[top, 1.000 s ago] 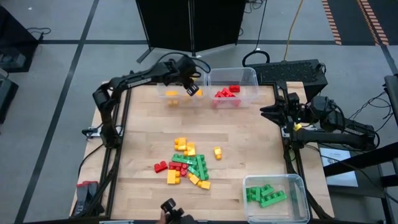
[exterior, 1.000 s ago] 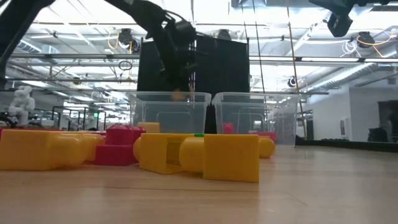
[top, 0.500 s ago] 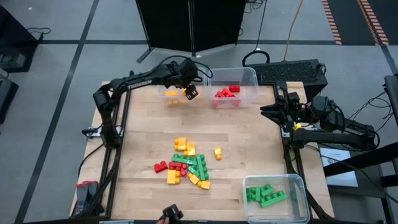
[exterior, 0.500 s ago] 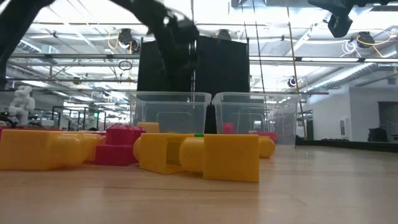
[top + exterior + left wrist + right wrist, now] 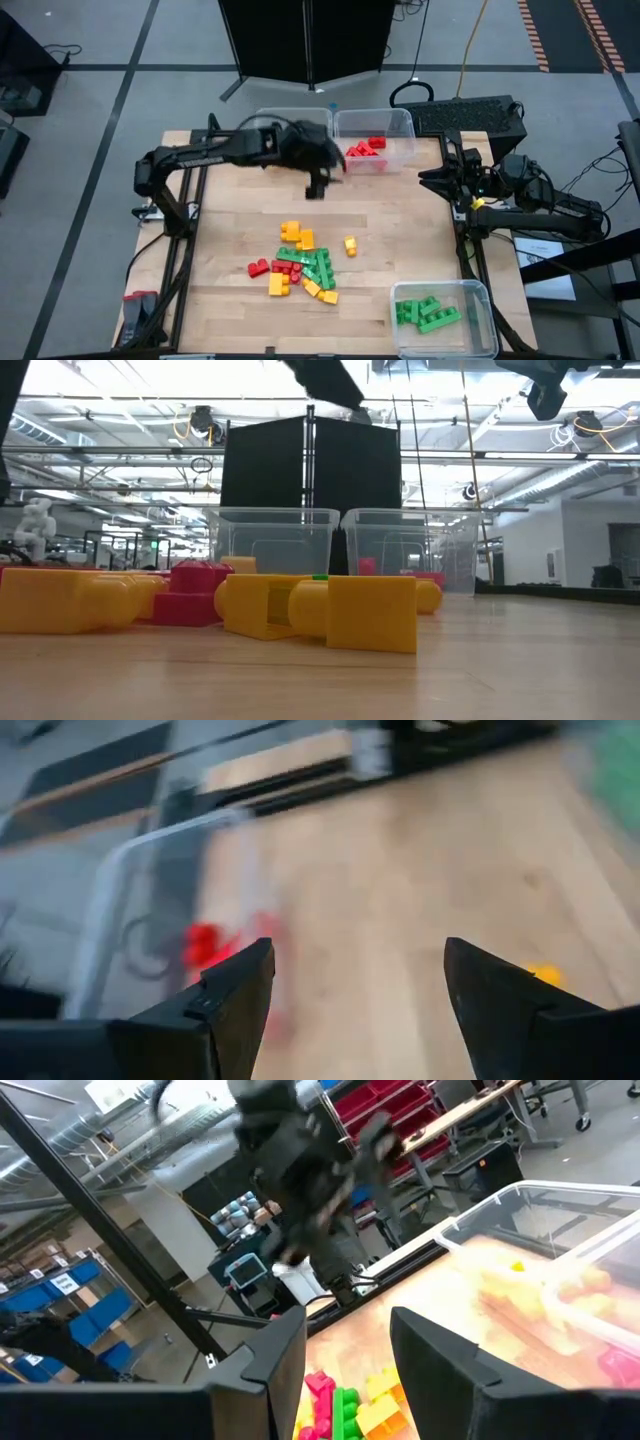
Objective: Sort blocks
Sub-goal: Put the yellow game piece into the top left transparent bin
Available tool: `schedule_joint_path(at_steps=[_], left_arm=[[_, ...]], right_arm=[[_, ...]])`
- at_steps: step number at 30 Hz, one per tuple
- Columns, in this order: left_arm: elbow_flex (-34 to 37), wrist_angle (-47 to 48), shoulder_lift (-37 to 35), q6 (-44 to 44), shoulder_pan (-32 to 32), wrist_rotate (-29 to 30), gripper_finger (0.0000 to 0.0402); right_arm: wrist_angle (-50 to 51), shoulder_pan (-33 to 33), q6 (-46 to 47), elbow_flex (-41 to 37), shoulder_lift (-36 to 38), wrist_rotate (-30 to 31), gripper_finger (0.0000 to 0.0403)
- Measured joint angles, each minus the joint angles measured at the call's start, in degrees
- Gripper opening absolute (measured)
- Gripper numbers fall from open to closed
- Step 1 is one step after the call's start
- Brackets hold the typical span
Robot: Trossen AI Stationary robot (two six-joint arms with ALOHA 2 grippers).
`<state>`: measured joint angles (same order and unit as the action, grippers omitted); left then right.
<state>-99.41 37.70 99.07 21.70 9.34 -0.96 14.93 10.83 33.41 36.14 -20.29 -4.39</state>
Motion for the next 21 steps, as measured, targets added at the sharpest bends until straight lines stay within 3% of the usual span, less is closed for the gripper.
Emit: schedule_joint_path(at_steps=[6,11,21], left_arm=[[0.7,-0.7,6.3,6.1,-4.4,-1.3,0.0257],[0.7,-6.1,13.0,5.8,-7.2,-6.8,0.0257],[0.8,-10.4,24.1,12.1,-12.7,-8.9,0.0258]], right_arm=[[0.5,0.0,0.3,0.0,0.0,-0.2,0.0144],[0.7,0.0,0.4,0.0,0.0,-0.4,0.0144],[6.5,0.0,0.4,0.0,0.0,-2.0,0.0144]])
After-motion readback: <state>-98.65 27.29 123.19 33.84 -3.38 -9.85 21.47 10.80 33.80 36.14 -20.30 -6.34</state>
